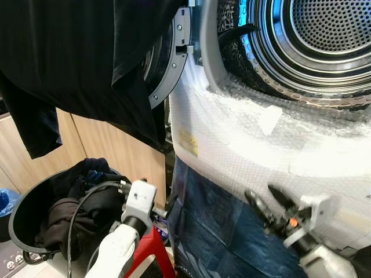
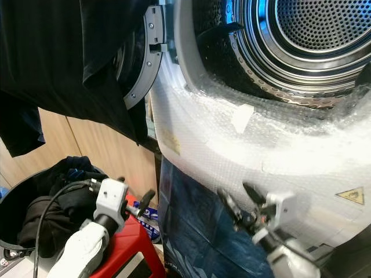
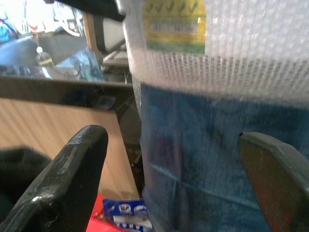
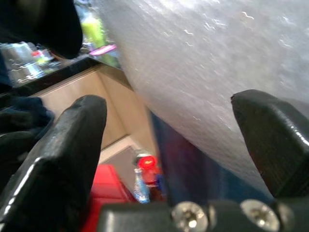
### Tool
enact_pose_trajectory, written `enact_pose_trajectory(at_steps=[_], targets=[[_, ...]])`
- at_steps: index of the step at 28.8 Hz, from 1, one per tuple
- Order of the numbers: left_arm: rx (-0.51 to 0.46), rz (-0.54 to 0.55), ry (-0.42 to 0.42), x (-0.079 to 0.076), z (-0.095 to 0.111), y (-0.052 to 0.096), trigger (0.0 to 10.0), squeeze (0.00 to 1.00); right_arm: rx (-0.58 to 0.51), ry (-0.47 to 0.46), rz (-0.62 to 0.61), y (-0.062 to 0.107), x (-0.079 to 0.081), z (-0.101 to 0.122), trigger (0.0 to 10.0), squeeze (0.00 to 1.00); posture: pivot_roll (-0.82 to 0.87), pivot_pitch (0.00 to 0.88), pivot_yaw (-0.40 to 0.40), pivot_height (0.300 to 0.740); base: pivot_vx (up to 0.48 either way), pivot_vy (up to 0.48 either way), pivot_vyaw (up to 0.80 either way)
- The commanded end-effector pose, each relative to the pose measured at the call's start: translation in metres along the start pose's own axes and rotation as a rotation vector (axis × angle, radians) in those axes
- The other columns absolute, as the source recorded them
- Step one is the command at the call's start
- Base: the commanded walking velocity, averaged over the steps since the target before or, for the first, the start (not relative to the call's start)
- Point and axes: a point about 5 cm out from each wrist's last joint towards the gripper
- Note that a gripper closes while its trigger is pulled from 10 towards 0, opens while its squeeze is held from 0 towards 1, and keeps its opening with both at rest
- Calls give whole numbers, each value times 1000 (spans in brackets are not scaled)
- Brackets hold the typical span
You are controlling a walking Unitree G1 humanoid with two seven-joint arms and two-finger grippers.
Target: Clothes washing
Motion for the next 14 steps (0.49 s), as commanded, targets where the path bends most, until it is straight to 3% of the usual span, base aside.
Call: enact_pose_trajectory(at_steps=[1,10,14], targets=[[-26,4,-24,1,1,1,10000,0,-17,59,-29,-2,2,0,10000,0,11,0,-21,740,0,0,0],[-32,-9,-47,-6,-9,3,10000,0,-34,57,-108,-8,14,-28,10000,0,20,0,-29,740,0,0,0],[-34,12,-38,-6,-14,4,10000,0,-40,122,-146,-9,14,-33,10000,0,19,0,-30,740,0,0,0]])
Point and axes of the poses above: a point about 5 cm out from each wrist's last joint towards the gripper, its own y axis pointing back from the gripper into the wrist, its own z axis along the axis of the wrist's last joint, x = y × z, and after that the axes turned 11 degrees about -y, right-handed
